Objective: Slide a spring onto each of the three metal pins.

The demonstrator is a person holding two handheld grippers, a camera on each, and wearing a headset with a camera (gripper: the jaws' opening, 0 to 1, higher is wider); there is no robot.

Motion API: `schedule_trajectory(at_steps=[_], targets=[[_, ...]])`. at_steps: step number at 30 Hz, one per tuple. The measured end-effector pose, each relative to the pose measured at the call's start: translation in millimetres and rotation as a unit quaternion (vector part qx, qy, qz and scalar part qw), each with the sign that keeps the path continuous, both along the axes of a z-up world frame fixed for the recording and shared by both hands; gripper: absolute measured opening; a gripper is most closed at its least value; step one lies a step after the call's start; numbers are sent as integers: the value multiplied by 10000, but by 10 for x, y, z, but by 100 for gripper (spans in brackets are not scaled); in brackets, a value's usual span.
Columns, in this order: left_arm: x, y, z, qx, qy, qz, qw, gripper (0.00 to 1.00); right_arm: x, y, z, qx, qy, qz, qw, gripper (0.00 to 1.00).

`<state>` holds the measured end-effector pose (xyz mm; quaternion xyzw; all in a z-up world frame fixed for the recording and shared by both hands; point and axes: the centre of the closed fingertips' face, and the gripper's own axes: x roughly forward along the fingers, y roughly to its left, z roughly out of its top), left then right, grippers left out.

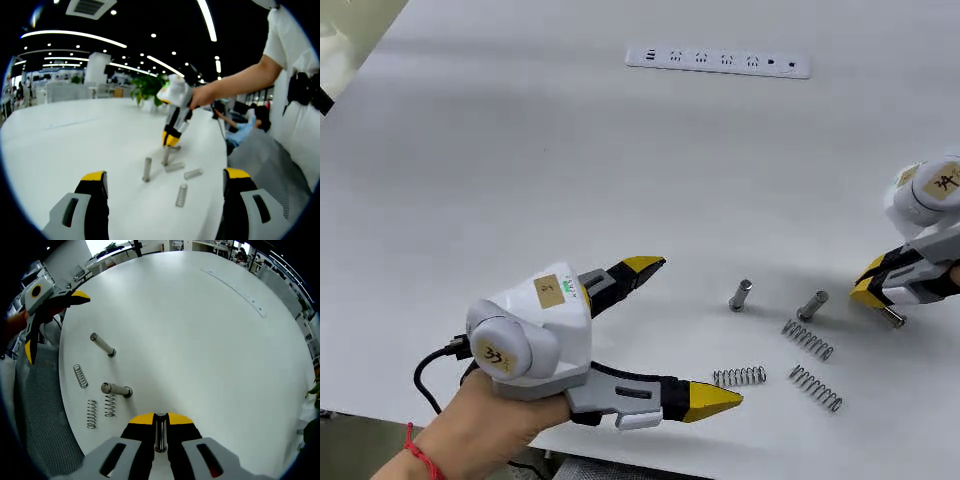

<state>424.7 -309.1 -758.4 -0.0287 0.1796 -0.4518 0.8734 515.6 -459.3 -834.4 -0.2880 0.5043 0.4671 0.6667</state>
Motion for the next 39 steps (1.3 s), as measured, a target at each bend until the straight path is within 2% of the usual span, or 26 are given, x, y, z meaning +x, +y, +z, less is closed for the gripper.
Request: schedule_trajectory(at_steps=[15,39], targets=[[4,-19,22,-1,-8,-8,10000,97,-42,17,168,232,-145,-61,9996,9],[13,-58,40,17,-14,-53,10000,97,-14,-51,252,576,-313,-364,9972,9]])
